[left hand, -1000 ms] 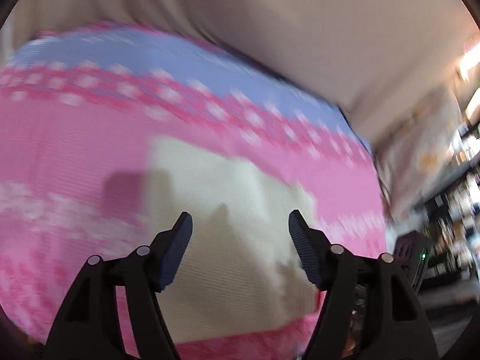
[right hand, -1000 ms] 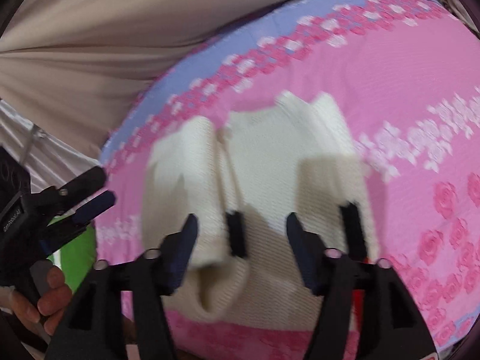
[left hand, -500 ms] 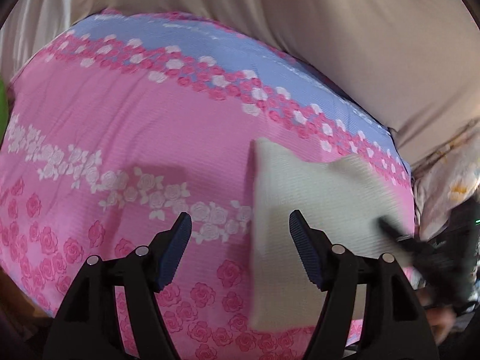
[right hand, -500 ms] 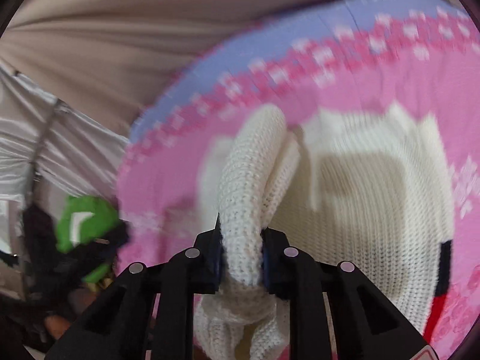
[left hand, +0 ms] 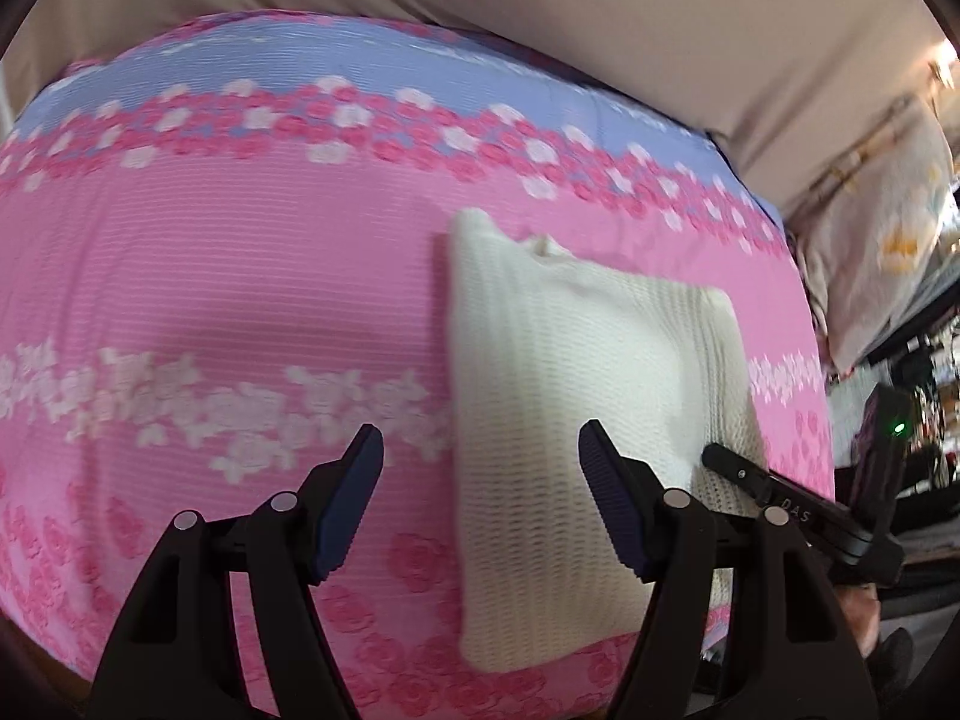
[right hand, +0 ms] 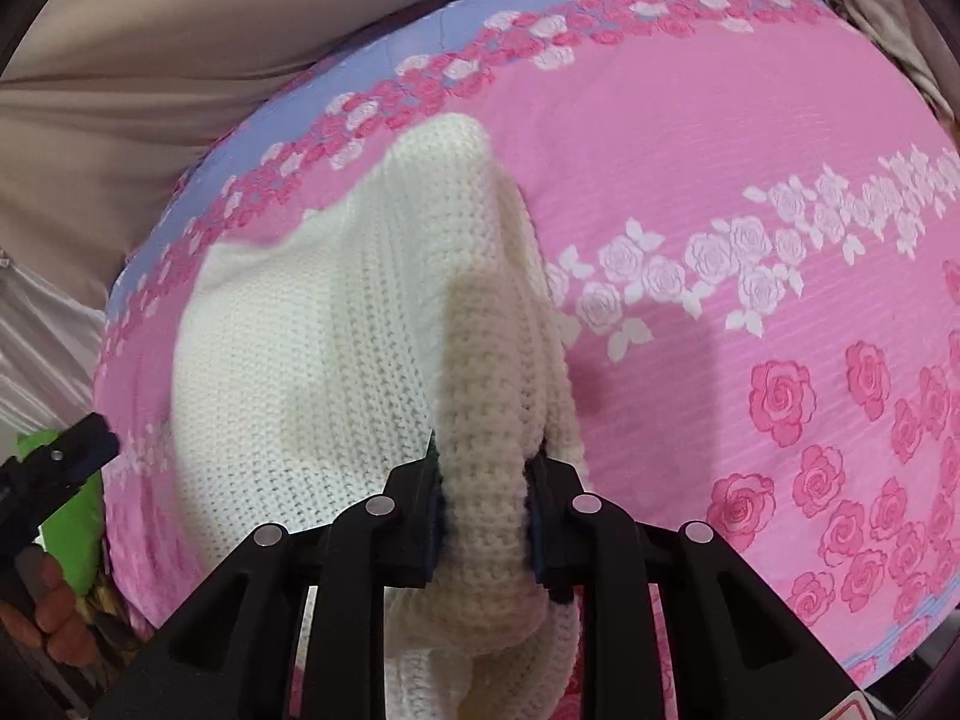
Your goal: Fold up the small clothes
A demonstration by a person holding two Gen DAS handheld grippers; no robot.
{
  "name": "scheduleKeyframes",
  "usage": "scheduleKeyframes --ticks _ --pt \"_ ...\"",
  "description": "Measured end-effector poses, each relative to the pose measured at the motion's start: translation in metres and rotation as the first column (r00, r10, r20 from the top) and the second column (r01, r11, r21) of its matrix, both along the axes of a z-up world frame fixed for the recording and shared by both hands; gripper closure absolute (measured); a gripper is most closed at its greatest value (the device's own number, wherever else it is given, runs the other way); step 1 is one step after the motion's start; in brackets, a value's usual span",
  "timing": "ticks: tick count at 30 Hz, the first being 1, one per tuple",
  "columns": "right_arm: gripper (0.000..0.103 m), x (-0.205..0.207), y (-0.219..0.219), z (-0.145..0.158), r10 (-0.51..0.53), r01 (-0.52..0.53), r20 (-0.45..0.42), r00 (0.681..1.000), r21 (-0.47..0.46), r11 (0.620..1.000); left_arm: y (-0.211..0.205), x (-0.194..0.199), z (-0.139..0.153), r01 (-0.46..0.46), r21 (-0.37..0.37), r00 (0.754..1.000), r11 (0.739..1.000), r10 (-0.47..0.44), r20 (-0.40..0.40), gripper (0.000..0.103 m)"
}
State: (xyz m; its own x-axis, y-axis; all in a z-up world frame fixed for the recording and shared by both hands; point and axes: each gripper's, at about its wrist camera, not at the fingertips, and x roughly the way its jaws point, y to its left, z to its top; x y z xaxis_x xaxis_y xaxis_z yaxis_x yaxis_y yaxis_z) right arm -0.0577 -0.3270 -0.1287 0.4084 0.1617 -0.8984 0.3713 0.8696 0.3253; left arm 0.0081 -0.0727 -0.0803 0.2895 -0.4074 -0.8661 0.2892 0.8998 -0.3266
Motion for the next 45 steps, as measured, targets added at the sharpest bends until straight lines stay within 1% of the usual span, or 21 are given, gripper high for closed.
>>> scheduleKeyframes --ticks 2,6,9,11,12,14,15,18,20,22,24,26,27,28,30,32,36,38,40,43,45 --pt "0.073 -0.011 -0.01 0.008 -0.014 0.014 0.018 1.0 -0.007 1.0 -0.014 -0.001 -0.005 0.033 0.031 0.999 0.999 -0.033 0.01 0.038" --pt "0.072 -0.028 0.003 0.053 -0.007 0.015 0.11 0.994 -0.07 0.997 -0.029 0.001 -0.026 0.058 0.125 0.998 0.991 -0.059 0.005 0.038" --pt "0.072 -0.018 0.027 0.068 0.09 -0.08 0.136 0.987 -0.08 0.994 -0.023 0.004 -0.033 0.038 0.101 0.999 0.994 -0.035 -0.03 0.038" --pt "0.08 -0.011 0.045 0.059 0.165 -0.156 0.11 0.98 -0.085 0.984 -0.015 0.005 -0.027 0.01 0.08 1.0 0.997 -0.008 -0.018 0.038" --pt "0.082 -0.007 0.054 0.042 0.198 -0.191 0.066 0.978 -0.101 0.976 -0.011 0.005 -0.025 0.0 0.075 1.0 0.997 0.001 -0.008 0.038" --pt "0.101 0.003 0.055 -0.01 0.207 -0.217 -0.082 0.975 -0.134 0.967 0.0 0.007 -0.02 -0.021 0.075 1.0 0.997 0.02 0.007 0.038" --pt "0.102 0.002 0.053 -0.019 0.194 -0.205 -0.091 0.977 -0.118 0.972 0.005 0.009 -0.018 -0.031 0.077 0.999 0.997 0.031 0.008 0.038" --pt "0.101 0.006 0.051 0.022 0.16 -0.161 -0.018 0.987 -0.075 0.984 0.026 0.009 -0.013 -0.071 0.09 0.997 0.993 0.069 0.022 0.038" --pt "0.101 0.016 0.066 0.053 0.219 -0.215 0.061 0.974 -0.056 0.975 0.039 0.008 -0.013 -0.097 0.1 0.995 0.99 0.095 0.027 0.038" --pt "0.101 0.032 0.086 0.062 0.279 -0.276 0.084 0.957 -0.043 0.96 0.049 0.008 -0.015 -0.118 0.107 0.993 0.987 0.117 0.018 0.038" --pt "0.101 0.053 0.111 0.049 0.346 -0.345 0.064 0.936 -0.022 0.938 0.058 0.008 -0.015 -0.134 0.112 0.991 0.985 0.133 0.015 0.038" --pt "0.102 0.077 0.139 0.003 0.414 -0.417 -0.062 0.908 -0.033 0.908 0.064 0.007 -0.013 -0.14 0.117 0.99 0.983 0.138 0.027 0.038" --pt "0.103 0.081 0.143 -0.007 0.424 -0.425 -0.056 0.904 -0.024 0.905 0.066 0.007 -0.012 -0.141 0.12 0.99 0.983 0.138 0.032 0.038" --pt "0.103 0.085 0.142 -0.007 0.414 -0.413 -0.012 0.91 0.022 0.91 0.068 0.007 -0.011 -0.139 0.125 0.99 0.982 0.136 0.036 0.038" --pt "0.103 0.088 0.132 0.01 0.354 -0.35 -0.022 0.935 0.094 0.932 0.07 0.006 -0.01 -0.136 0.125 0.99 0.983 0.132 0.04 0.038" --pt "0.103 0.079 0.121 0.036 0.323 -0.324 0.032 0.946 0.055 0.944 0.07 0.005 -0.006 -0.127 0.113 0.991 0.985 0.123 0.044 0.038" --pt "0.097 0.035 0.056 0.078 0.142 -0.136 0.096 0.985 -0.066 0.989 0.053 0.003 0.004 -0.069 0.076 0.996 0.995 0.064 0.059 0.038" --pt "0.093 0.028 0.023 0.069 0.096 -0.089 0.066 0.993 -0.091 0.992 0.035 0.001 0.009 -0.022 0.071 0.997 0.997 0.016 0.08 0.038" --pt "0.096 0.027 0.004 0.057 0.054 -0.051 0.046 0.997 -0.077 0.996 0.01 0.0 0.008 0.038 0.076 0.995 0.996 -0.044 0.086 0.037" --pt "0.103 0.042 0.002 0.013 0.101 -0.108 -0.055 0.993 -0.139 0.984 -0.023 -0.003 -0.002 0.103 0.097 0.991 0.99 -0.111 0.077 0.038" --pt "0.103 0.045 -0.003 0.002 0.117 -0.122 -0.045 0.992 -0.156 0.98 -0.038 -0.004 -0.011 0.126 0.123 0.989 0.984 -0.135 0.065 0.038"
